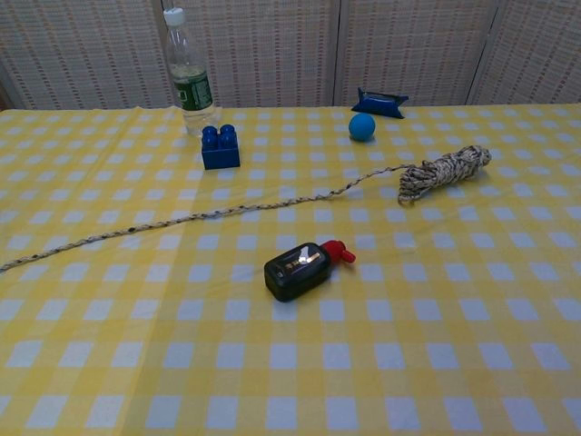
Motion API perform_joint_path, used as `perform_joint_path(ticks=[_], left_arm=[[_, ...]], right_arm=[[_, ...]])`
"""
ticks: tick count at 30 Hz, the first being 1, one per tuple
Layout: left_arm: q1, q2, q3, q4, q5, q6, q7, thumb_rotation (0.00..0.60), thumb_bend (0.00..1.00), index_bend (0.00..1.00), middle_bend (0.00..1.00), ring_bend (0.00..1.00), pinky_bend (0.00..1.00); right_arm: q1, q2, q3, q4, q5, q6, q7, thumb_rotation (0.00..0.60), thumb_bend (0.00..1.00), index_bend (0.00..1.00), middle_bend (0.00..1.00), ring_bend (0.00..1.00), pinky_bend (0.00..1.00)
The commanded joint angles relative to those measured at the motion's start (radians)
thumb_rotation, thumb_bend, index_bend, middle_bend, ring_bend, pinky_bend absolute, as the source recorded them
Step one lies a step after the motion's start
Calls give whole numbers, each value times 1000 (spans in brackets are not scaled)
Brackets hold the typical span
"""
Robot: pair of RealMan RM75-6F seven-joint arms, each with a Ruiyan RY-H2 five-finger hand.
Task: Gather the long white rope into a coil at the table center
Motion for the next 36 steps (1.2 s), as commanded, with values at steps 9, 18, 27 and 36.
perform_joint_path(ticks=[9,18,27,36], left_arm=[[-2,-6,-4,10,-5,2,-2,600,343,306,257,220,281],[-2,-10,-5,8,-5,5,1,600,343,306,257,220,281],[16,-3,1,2,-7,26,-5,600,343,306,257,219,281],[30,4,5,-3,-14,36,-7,600,343,306,257,220,281]], right_arm=[[32,-2,15,-8,24,-40,-30,600,178,220,286,179,288],[176,-2,83,-5,103,-227,-99,600,178,220,283,179,288],[408,-97,173,137,279,-512,-183,600,178,220,265,179,288],[586,-257,199,411,441,-699,-266,600,178,220,250,179,288]])
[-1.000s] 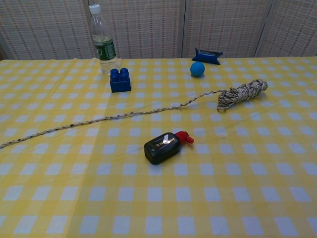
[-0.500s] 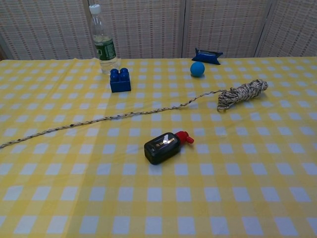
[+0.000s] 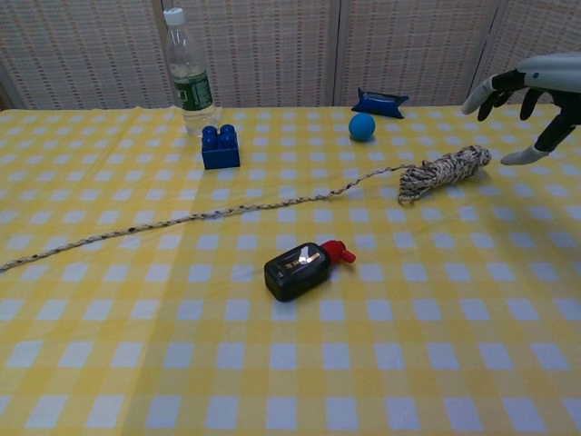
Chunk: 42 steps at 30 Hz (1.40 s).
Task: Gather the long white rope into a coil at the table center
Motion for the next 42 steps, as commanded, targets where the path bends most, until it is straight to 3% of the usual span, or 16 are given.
perform_joint_path(ticks=[1,9,22,29,42], left_arm=[[2,0,1,-1,-2,0,1,600,343,306,257,220,281],[6,4,-1,-8,-11,0,8,600,343,306,257,219,281],[8,3,-4,-8,-25,-7,3,600,343,306,257,220,281],[8,5,-7,-9,-31,-11,2,600,344,306,257,219,281],[-6,-9,-13,-6,-32,-26,7,600,343,306,257,220,281]], right_arm=[[84,-94,11,146,87,-100,-47,600,178,220,250,179,288],[184,-230,-14,365,154,-192,-96,600,178,220,249,179,288],[271,-361,-51,591,238,-287,-159,600,178,220,248,179,288],[262,-355,-71,592,248,-289,-159,600,178,229,293,187,288],[241,-309,-93,533,227,-252,-149,600,183,356,372,256,288]])
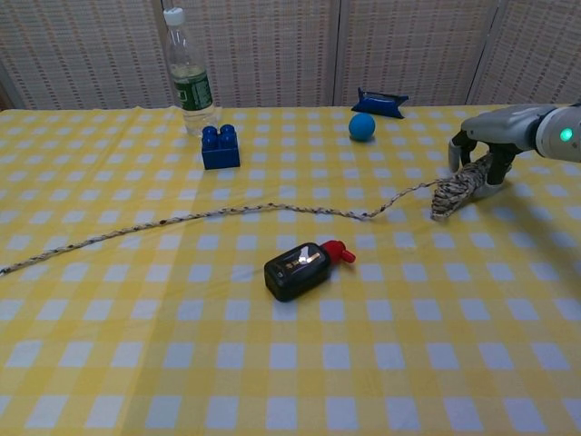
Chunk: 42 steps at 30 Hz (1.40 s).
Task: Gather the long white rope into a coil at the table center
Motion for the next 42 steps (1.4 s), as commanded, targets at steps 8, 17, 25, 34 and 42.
perform_joint_path(ticks=[8,17,25,34,42], left_arm=[[3,0,1,5,-7,-1,-8,600,343,306,257,220,281],[-1,0,-1,9,-1,-2,-13,600,343,307,257,220,281],[-17,21,-15,13,11,-9,-20,600,343,307,257,222,281],[-93,50,-66,57,26,-67,-53,600,343,348,272,294,281],[-195,22,-82,138,-1,-208,-32,600,343,402,424,453,361]], right_arm=[[5,-3,-34,2,5,-3,-51,600,201,429,417,298,315],[-12,-1,-40,-24,-3,38,-49,600,318,588,548,411,413],[-34,59,-24,-161,-53,98,-1,600,423,689,626,521,539],[-51,166,15,-369,-75,172,38,600,453,704,639,547,584],[-54,211,24,-461,-38,218,-2,600,453,704,639,548,587]])
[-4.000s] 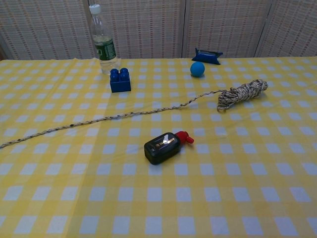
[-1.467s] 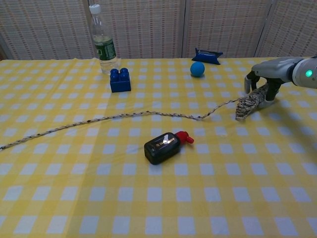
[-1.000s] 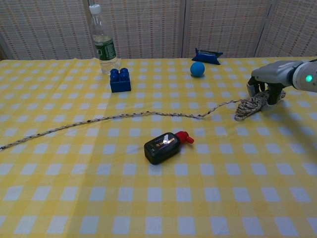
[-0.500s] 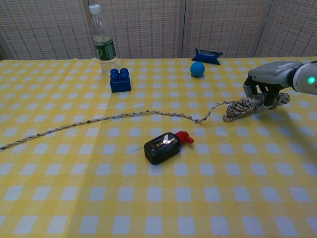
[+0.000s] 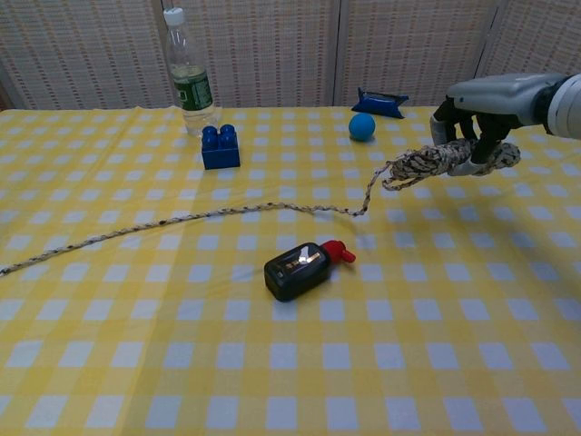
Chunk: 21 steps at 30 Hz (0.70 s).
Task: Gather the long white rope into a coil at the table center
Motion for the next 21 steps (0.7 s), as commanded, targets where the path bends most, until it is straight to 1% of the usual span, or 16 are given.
perform_joint_path(ticks=[1,2,3,5,8,11,14,21], left_arm=[[-56,-26,-11,46,-27,-70,32,600,343,412,482,517,447],[-68,-33,-11,53,-37,-89,44,600,343,427,554,593,561],[-81,-39,-12,61,-47,-110,60,600,343,441,609,647,644],[-111,-55,-11,84,-73,-158,103,600,343,472,692,723,780],[-150,-74,-7,114,-116,-233,141,600,343,496,805,828,931],[-178,-87,-6,123,-149,-281,160,600,343,527,902,909,997],[-198,-106,-2,130,-177,-309,181,600,343,546,962,956,1000],[-232,-156,12,136,-239,-341,256,600,343,558,991,980,1000]], right_arm=[[0,16,5,-26,21,14,-18,600,453,704,639,548,587],[1,18,5,-32,26,16,-23,600,453,704,639,548,587],[2,20,5,-37,31,19,-28,600,453,705,639,548,588],[4,23,6,-49,40,26,-36,600,453,704,639,549,588],[7,26,7,-63,52,36,-48,600,453,704,639,549,588],[9,28,4,-72,63,41,-59,600,453,704,639,548,588],[12,25,1,-74,73,42,-66,600,454,704,639,549,588],[17,18,-7,-70,83,42,-72,600,453,704,639,552,588]])
